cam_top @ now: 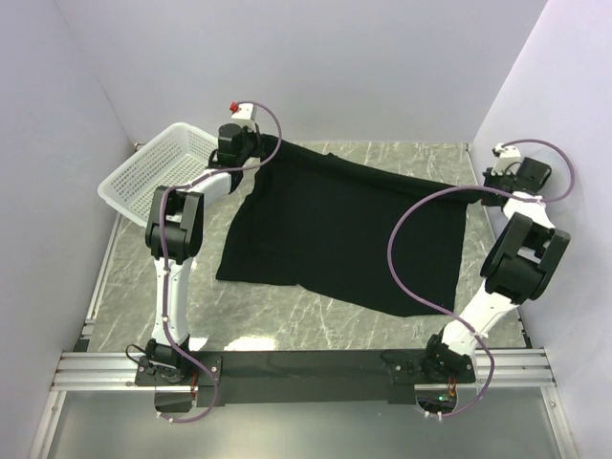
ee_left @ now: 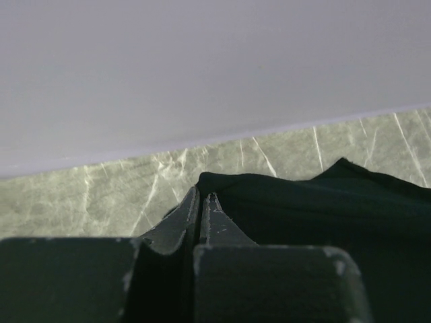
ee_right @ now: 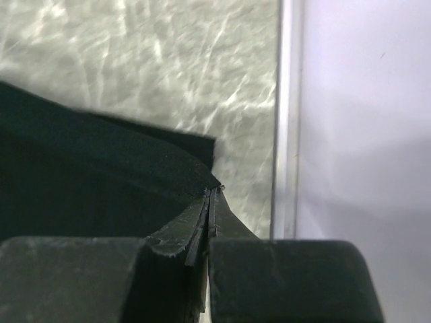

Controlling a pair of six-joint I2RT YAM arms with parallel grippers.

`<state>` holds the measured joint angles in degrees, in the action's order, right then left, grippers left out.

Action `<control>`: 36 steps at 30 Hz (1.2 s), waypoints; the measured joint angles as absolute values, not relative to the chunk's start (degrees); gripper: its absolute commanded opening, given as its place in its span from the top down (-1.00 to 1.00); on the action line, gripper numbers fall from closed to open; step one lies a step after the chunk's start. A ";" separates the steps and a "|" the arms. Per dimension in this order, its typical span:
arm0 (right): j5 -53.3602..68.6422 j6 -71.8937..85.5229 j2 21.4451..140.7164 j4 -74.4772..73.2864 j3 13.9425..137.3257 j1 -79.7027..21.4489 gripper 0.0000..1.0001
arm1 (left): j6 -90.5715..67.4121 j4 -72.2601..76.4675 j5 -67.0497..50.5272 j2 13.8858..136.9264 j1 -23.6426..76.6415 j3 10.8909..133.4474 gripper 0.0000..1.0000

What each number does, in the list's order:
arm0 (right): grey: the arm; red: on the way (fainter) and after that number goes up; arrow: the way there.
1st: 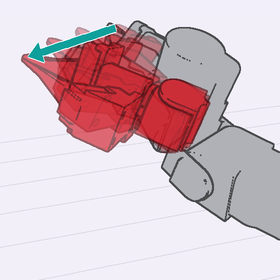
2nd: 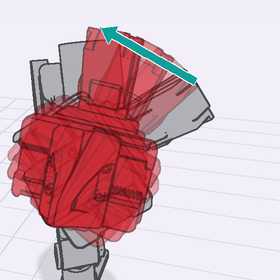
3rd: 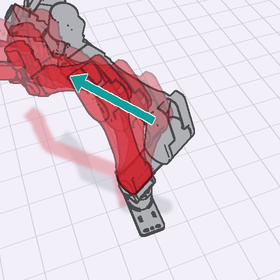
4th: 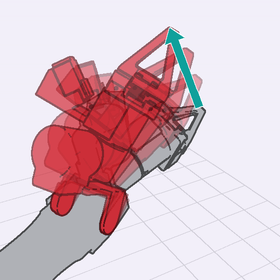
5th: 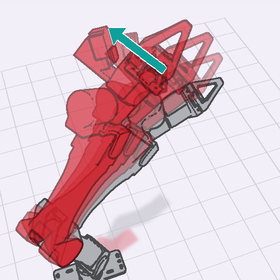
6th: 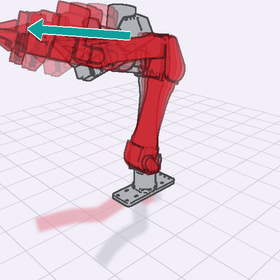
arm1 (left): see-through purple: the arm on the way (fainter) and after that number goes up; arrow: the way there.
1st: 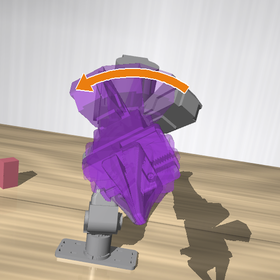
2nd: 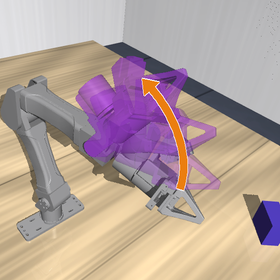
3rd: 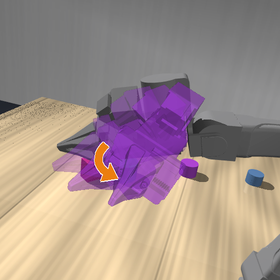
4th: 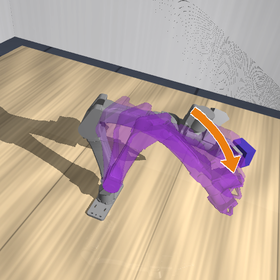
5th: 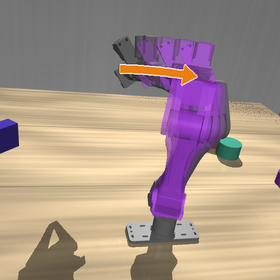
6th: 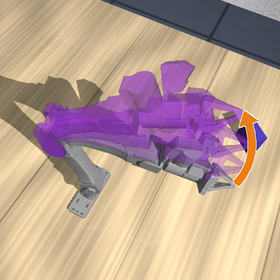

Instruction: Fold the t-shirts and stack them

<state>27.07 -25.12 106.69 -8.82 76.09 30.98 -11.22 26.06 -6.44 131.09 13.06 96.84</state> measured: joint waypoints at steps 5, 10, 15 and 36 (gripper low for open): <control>17.72 -22.13 108.25 -0.19 76.03 27.35 1.00 | -11.70 24.99 -4.51 131.50 13.10 100.68 0.99; 13.50 -21.39 110.04 7.11 76.05 25.87 1.00 | -12.78 25.06 -4.03 133.32 13.10 103.90 0.99; 14.76 -23.07 111.02 8.43 76.14 25.87 1.00 | -12.95 24.56 -4.03 134.56 13.10 104.20 0.99; 17.98 -27.83 116.05 10.37 80.66 25.47 1.00 | -14.81 21.15 -2.42 139.79 13.13 110.89 0.99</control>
